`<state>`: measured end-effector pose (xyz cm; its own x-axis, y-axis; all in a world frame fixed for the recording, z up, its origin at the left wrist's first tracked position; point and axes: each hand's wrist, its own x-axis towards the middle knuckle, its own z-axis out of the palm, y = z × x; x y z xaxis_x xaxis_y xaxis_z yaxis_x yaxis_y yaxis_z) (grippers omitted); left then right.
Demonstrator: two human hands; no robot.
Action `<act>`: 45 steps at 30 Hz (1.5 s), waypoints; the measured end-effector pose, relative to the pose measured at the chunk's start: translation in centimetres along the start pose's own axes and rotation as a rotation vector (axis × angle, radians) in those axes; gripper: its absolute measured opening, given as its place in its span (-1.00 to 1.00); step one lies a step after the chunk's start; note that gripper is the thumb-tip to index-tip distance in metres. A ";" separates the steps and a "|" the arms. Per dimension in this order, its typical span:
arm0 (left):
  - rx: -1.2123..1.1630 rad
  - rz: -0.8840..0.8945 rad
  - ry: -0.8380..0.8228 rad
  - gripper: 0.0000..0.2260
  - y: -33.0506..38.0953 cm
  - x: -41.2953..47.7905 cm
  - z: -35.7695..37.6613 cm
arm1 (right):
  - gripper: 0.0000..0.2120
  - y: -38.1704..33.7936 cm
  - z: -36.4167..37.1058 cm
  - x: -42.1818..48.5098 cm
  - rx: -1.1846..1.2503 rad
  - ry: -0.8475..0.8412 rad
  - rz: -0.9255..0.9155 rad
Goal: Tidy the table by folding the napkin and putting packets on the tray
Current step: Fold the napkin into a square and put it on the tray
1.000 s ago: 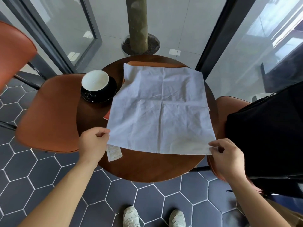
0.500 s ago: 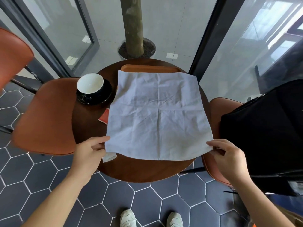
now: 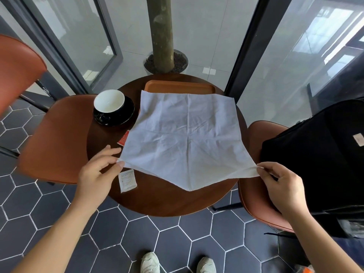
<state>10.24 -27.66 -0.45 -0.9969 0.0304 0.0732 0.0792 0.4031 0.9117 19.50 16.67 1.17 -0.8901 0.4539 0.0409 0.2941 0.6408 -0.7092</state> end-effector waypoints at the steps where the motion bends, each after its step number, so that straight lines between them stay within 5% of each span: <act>1: -0.042 -0.019 0.001 -0.82 0.2 -0.2 -0.1 | -0.88 -0.1 -0.2 -0.1 0.025 0.003 0.006; 19: 0.001 -0.259 0.247 -0.90 8.6 -3.0 -1.1 | -0.74 -3.7 -6.3 1.6 0.084 -0.128 -0.033; 28: 0.046 -0.388 0.243 -0.87 10.5 -1.4 -0.1 | -0.83 -5.2 -6.3 4.2 0.029 -0.240 -0.024; 45: 0.068 -0.420 0.222 -0.87 5.2 10.7 1.3 | -0.87 -8.8 -0.5 15.0 0.010 -0.058 0.213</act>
<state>-0.02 -24.05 4.56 -0.9177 -0.3409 -0.2042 -0.3376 0.3978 0.8531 3.73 18.11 8.35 -0.8270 0.5417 -0.1507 0.4743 0.5282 -0.7043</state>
